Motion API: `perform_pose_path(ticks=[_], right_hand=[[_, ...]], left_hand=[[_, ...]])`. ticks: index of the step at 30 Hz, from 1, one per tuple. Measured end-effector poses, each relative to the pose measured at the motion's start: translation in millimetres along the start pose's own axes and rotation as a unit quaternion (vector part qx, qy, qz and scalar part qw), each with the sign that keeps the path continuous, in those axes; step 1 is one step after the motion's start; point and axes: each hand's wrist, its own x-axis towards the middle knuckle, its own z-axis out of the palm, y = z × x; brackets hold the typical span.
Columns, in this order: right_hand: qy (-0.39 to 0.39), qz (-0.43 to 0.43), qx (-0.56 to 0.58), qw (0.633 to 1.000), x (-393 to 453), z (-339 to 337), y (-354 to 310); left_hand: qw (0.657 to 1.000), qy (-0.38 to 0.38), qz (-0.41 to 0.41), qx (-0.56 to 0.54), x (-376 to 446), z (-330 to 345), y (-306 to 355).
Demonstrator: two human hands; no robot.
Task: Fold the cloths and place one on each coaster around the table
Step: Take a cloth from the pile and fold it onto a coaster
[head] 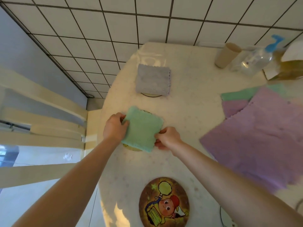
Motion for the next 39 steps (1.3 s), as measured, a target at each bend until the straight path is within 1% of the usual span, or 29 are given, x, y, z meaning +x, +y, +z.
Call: perform_pose_path(ticks=[4,6,8,12,15,17,19,21,24,28,30,31,32,34,35,36,39], right_hand=[[-0.026,0.001,-0.028,0.999,-4,-19,11],[-0.029,-0.016,-0.058,0.998,-6,-37,19],[-0.023,-0.043,-0.096,0.994,-10,-59,27],[0.001,-0.1,-0.165,0.981,-13,-110,48],[0.019,-0.175,-0.215,0.961,-23,-150,70],[0.017,-0.217,-0.23,0.948,-36,-180,87],[0.003,-0.232,-0.268,0.935,-49,-214,110],[0.008,-0.245,-0.309,0.919,-55,-237,134],[0.012,-0.269,-0.346,0.899,-65,-270,171],[-0.014,-0.314,-0.389,0.866,-74,-290,209],[-0.042,-0.327,-0.417,0.847,-78,-289,228],[-0.053,-0.33,-0.444,0.831,-78,-286,238],[-0.059,-0.337,-0.485,0.805,-77,-284,246],[-0.046,-0.363,-0.566,0.739,-70,-278,259],[-0.033,-0.372,-0.585,0.72,-68,-277,262],[-0.022,-0.377,-0.593,0.711,-65,-276,262],[-0.021,-0.387,-0.584,0.713,-61,-276,258]], left_hand=[[0.997,0.049,0.01,0.051,-12,-3,5],[0.993,0.077,0.028,0.083,-22,-4,11],[0.989,0.084,0.052,0.106,-35,-3,20],[0.988,0.075,0.088,0.103,-65,18,48],[0.988,0.07,0.106,0.089,-96,48,72],[0.986,0.061,0.127,0.09,-123,76,89],[0.982,0.046,0.153,0.098,-154,108,105],[0.975,0.023,0.184,0.12,-178,135,114],[0.956,-0.022,0.24,0.168,-211,177,136],[0.915,-0.074,0.324,0.231,-239,221,161],[0.893,-0.089,0.344,0.276,-244,235,165],[0.889,-0.087,0.348,0.283,-245,238,166],[0.888,-0.081,0.354,0.282,-246,239,167],[0.88,-0.071,0.372,0.287,-246,238,170],[0.875,-0.062,0.379,0.296,-245,239,169],[0.872,-0.052,0.382,0.301,-244,240,169],[0.875,-0.064,0.386,0.287,-241,239,172]])
